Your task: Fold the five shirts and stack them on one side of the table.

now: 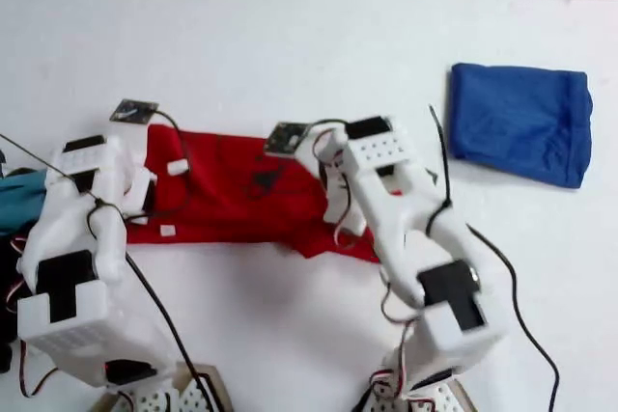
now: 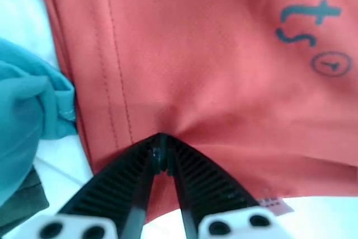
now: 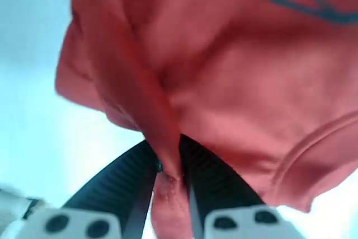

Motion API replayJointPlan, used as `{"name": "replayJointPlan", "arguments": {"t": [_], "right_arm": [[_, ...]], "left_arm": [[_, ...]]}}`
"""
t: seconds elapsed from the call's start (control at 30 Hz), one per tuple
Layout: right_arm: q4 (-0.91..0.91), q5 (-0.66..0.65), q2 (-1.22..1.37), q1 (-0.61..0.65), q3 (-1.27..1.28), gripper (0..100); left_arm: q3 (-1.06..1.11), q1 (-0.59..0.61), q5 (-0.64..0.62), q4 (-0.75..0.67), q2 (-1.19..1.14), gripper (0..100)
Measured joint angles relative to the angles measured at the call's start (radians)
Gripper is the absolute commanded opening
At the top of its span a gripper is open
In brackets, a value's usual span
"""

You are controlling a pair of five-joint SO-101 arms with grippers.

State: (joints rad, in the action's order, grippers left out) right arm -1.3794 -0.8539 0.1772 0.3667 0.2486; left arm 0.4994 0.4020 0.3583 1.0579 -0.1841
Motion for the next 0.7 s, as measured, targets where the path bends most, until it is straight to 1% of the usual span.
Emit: {"name": "replayJointPlan", "arguments": {"t": [0.13, 0.23, 0.3, 0.4, 0.5, 0.63, 0.7], "right_arm": [[0.000, 0.000, 0.161, -0.006, -0.175, 3.0], [-0.017, 0.000, 0.259, -0.017, -0.296, 11.0], [-0.043, 0.023, 0.307, -0.028, -0.370, 15.5], [-0.057, 0.110, 0.333, -0.055, -0.460, 14.2], [-0.055, 0.216, 0.334, -0.091, -0.531, 11.8], [-0.058, 0.365, 0.334, -0.129, -0.603, 11.1], [-0.098, 0.390, 0.334, -0.126, -0.628, 9.4]], "left_arm": [[0.000, 0.000, 0.000, 0.000, 0.000, 3], [0.000, 0.000, 0.000, 0.000, 0.000, 3], [0.000, 0.000, 0.000, 0.000, 0.000, 3], [0.000, 0.000, 0.000, 0.000, 0.000, 3], [0.000, 0.000, 0.000, 0.000, 0.000, 3], [0.000, 0.000, 0.000, 0.000, 0.000, 3], [0.000, 0.000, 0.000, 0.000, 0.000, 3]]}}
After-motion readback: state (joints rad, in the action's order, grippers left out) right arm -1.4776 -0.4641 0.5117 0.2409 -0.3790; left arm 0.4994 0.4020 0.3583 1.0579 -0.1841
